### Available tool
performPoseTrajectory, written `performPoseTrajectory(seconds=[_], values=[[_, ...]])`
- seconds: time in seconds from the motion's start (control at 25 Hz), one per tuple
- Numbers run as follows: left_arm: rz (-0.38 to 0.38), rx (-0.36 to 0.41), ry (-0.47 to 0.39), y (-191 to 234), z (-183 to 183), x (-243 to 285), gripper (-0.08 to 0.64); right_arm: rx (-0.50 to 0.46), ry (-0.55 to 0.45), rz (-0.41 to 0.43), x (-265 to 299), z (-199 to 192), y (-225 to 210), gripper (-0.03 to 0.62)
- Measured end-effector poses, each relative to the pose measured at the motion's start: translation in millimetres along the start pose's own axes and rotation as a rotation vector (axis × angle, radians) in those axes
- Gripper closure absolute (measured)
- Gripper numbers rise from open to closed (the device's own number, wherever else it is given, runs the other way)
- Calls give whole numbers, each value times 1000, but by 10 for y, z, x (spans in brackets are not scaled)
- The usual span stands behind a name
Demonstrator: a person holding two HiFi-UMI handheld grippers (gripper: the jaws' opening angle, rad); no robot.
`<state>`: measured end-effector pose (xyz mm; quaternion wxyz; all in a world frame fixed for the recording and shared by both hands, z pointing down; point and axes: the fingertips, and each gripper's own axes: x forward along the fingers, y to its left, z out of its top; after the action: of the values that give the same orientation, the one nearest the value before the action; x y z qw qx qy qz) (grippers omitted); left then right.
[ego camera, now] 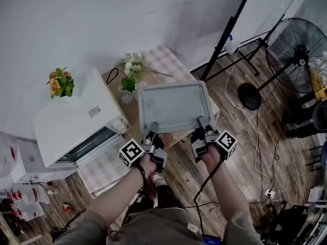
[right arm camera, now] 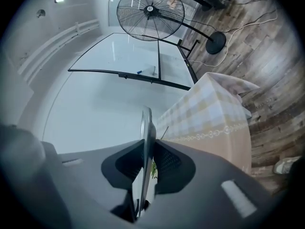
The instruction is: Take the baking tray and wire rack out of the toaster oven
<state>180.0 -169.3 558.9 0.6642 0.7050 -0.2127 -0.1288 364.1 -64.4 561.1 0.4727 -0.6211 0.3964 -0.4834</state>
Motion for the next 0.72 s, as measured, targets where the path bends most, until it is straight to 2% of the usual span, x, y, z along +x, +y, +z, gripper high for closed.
performPoseTrajectory(seconds=[0.44, 0.72], values=[[91, -5, -27, 592, 267, 687, 474, 9, 54, -80, 861, 242, -466, 518], [140, -51, -69, 919, 350, 904, 469, -4, 75, -132, 1223, 318, -770, 506]])
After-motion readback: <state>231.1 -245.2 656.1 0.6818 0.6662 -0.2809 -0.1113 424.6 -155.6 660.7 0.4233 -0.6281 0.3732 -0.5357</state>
